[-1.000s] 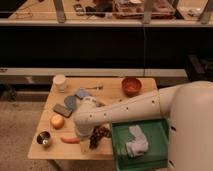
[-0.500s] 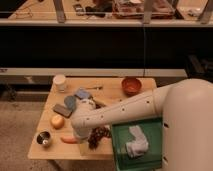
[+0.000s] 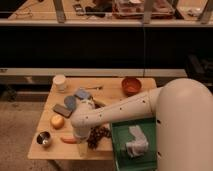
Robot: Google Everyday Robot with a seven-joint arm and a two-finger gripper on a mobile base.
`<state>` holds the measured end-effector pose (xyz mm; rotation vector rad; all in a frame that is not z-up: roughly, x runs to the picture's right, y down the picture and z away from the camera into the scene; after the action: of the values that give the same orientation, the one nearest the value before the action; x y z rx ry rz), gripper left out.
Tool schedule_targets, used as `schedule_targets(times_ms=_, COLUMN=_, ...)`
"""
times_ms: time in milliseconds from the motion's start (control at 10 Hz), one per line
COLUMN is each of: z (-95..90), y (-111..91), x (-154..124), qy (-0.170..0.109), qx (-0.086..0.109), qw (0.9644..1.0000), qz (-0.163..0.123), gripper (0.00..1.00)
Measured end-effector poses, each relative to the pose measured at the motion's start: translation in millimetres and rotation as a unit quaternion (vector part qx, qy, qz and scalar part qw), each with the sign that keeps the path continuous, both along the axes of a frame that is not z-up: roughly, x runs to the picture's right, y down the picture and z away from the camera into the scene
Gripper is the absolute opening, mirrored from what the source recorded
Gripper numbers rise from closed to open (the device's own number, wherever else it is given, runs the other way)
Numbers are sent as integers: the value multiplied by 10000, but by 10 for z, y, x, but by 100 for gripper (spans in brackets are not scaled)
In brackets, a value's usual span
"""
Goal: Place pepper in plastic cup
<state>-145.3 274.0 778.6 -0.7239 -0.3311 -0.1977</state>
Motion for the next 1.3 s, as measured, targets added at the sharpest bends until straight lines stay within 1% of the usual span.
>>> schedule_targets(times_ms=200, z=93, y=40, x=3, qy=-56, qx=-142, qw=9998, qz=91, gripper=57)
schedule_targets(times_ms=300, z=111, y=37, x=6, qy=-93, qx=-164, qw=9997, qz=121, gripper=48)
schedule_targets(times_ms=400, z=124, y=30, x=2, qy=-181, qx=-177, qw=9996, qz=148, gripper=36)
schedule_targets(times_ms=500, z=127, y=30, x=-9, qy=-263, qx=-183, qw=9994, qz=130, gripper=26)
schedule_targets(times_ms=600, z=126, y=34, x=-5, qy=-264, qx=-185, qw=9994, qz=119, gripper=18)
schedule_targets(times_ms=700, z=122, y=36, x=-2, qy=-258, qx=-190, qw=9994, qz=107, gripper=6)
schedule_targets(times_ms=800, z=121, y=37, x=-3, qy=-258, qx=-191, qw=9994, qz=103, gripper=2)
schedule_targets(times_ms=900, z=121, y=39, x=-3, qy=-257, qx=-192, qw=9994, qz=99, gripper=0)
schedule_targets(times_ms=1300, z=103, y=30, x=29, qy=-247, qx=-181, qw=9995, qz=84, gripper=0)
